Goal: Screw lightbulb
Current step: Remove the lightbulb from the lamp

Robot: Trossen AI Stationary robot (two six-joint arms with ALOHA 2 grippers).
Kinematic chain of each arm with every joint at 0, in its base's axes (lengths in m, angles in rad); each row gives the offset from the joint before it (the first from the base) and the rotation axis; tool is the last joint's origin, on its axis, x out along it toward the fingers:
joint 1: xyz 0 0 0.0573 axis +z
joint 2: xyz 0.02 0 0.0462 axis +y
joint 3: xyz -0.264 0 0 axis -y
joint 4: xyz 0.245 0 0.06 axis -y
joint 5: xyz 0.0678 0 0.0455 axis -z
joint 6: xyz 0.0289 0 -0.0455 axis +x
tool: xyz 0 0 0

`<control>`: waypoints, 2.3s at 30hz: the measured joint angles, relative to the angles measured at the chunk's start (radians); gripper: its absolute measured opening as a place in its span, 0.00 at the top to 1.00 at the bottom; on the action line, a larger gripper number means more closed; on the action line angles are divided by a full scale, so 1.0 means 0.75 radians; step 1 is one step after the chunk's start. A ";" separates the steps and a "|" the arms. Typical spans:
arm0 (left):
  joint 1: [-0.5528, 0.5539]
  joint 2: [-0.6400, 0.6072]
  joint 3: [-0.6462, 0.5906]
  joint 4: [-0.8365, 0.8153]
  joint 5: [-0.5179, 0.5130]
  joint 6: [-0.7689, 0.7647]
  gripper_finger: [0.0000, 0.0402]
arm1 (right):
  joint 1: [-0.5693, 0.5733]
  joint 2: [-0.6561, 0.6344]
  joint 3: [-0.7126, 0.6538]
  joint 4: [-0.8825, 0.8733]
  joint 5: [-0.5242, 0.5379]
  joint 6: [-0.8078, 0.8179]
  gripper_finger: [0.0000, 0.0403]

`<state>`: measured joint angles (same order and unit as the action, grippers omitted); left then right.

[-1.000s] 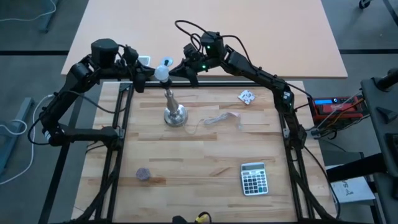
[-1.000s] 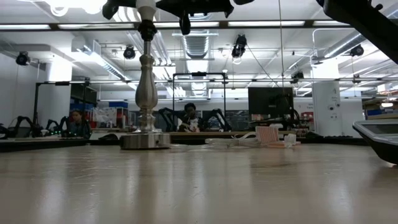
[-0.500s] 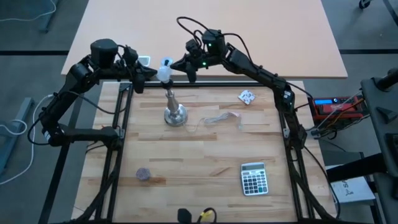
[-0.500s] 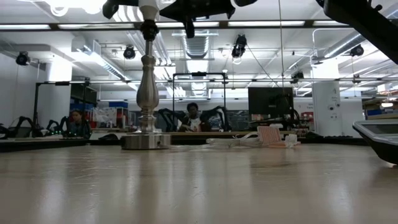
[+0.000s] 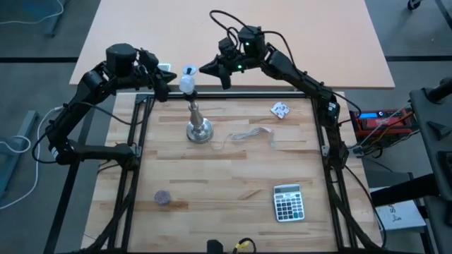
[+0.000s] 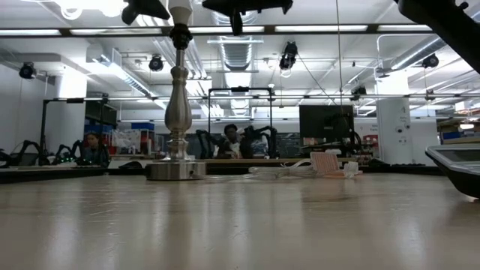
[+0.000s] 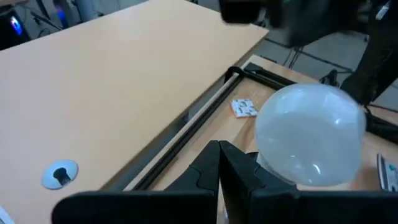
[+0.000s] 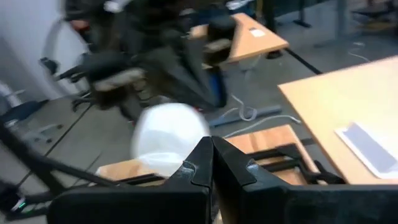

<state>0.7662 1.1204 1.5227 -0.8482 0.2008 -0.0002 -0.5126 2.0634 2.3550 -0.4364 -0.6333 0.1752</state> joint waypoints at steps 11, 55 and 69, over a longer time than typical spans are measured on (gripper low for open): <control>0.000 0.077 0.000 0.073 0.000 0.058 1.00 | 0.069 0.001 0.001 0.000 -0.130 0.008 1.00; 0.000 0.036 0.000 0.083 0.115 -0.080 1.00 | 0.085 0.052 -0.002 0.006 0.032 0.000 1.00; -0.003 0.013 0.000 0.083 0.240 -0.106 1.00 | 0.042 0.057 -0.003 0.004 0.197 0.010 1.00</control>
<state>0.7639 1.1300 1.5227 -0.7860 0.3809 -0.0797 -0.4811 2.1059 2.3531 -0.4337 -0.4855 0.1826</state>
